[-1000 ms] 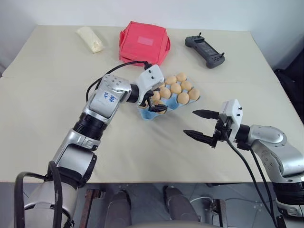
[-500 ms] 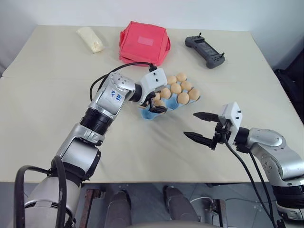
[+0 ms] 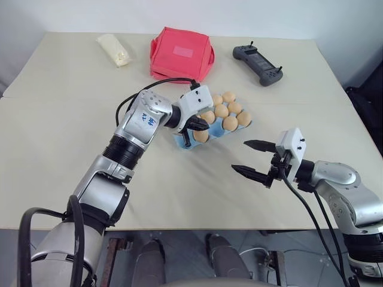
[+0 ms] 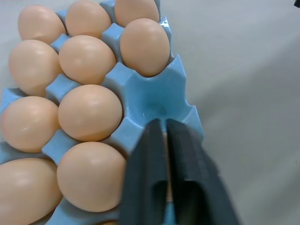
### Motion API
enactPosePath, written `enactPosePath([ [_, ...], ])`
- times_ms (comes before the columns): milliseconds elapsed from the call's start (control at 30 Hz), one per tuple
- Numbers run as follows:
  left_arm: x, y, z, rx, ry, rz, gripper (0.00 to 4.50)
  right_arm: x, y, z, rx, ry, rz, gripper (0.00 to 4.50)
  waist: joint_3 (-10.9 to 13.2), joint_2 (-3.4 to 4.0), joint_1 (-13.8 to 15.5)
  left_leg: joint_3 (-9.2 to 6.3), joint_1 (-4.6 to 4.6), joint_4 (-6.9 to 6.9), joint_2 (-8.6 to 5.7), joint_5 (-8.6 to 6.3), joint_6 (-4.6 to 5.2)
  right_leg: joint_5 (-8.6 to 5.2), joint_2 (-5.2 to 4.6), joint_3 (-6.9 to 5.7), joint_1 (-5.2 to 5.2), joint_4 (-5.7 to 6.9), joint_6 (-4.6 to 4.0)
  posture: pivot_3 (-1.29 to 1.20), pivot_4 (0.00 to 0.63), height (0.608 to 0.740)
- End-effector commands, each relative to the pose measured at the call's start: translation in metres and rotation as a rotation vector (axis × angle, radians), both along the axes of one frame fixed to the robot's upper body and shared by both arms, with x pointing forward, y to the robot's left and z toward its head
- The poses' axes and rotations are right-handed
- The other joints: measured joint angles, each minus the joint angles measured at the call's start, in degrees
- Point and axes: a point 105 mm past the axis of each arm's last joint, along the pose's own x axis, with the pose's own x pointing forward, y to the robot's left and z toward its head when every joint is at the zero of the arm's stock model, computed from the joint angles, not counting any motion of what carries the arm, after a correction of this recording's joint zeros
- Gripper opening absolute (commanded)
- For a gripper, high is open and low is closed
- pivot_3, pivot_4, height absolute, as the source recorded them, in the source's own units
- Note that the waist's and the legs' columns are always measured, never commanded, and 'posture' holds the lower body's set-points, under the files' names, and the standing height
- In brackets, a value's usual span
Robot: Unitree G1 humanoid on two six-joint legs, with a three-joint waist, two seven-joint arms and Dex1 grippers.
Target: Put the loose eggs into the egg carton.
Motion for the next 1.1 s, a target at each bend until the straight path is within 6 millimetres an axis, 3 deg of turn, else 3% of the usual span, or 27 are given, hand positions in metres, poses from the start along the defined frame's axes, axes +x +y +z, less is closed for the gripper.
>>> enactPosePath([
  [33,-0.002,-0.001,0.014,-0.024,-0.041,-0.012,0.01,-0.001,0.001,0.011,0.006,-0.053,0.008,4.50,0.0,0.00,0.0,0.00,0.00,0.00,0.00,0.00,0.00,0.00,0.00,0.00,0.00,0.00,0.00,0.00,0.150,0.740],
  [333,-0.008,0.006,0.025,-0.042,-0.028,-0.007,0.01,-0.001,0.001,0.011,0.007,-0.053,0.009,4.50,0.0,0.00,0.0,0.00,-0.02,-0.05,0.00,0.00,0.00,-0.01,0.00,0.00,-0.02,-0.01,0.00,0.00,0.150,0.740],
  [467,-0.010,0.012,0.029,-0.009,-0.049,-0.006,0.88,-0.001,0.001,0.011,0.008,-0.051,0.008,4.50,0.0,0.00,0.1,0.00,-0.01,-0.03,0.00,0.00,0.00,0.00,0.00,0.00,-0.01,0.00,0.00,0.00,0.150,0.740],
  [833,-0.015,0.016,0.025,-0.012,-0.006,0.011,4.41,0.000,0.003,0.010,0.015,-0.057,0.007,4.50,0.0,0.00,0.0,0.00,-0.01,-0.02,0.01,0.00,0.00,-0.01,0.00,0.00,-0.01,0.01,0.00,0.00,0.150,0.740],
  [1100,-0.016,0.012,0.014,0.026,0.005,0.008,4.49,0.000,0.003,0.010,0.016,-0.060,0.002,4.50,0.0,0.00,0.1,0.00,-0.01,0.01,0.00,0.00,0.00,0.00,0.00,0.00,0.00,0.03,0.01,0.00,0.150,0.740],
])
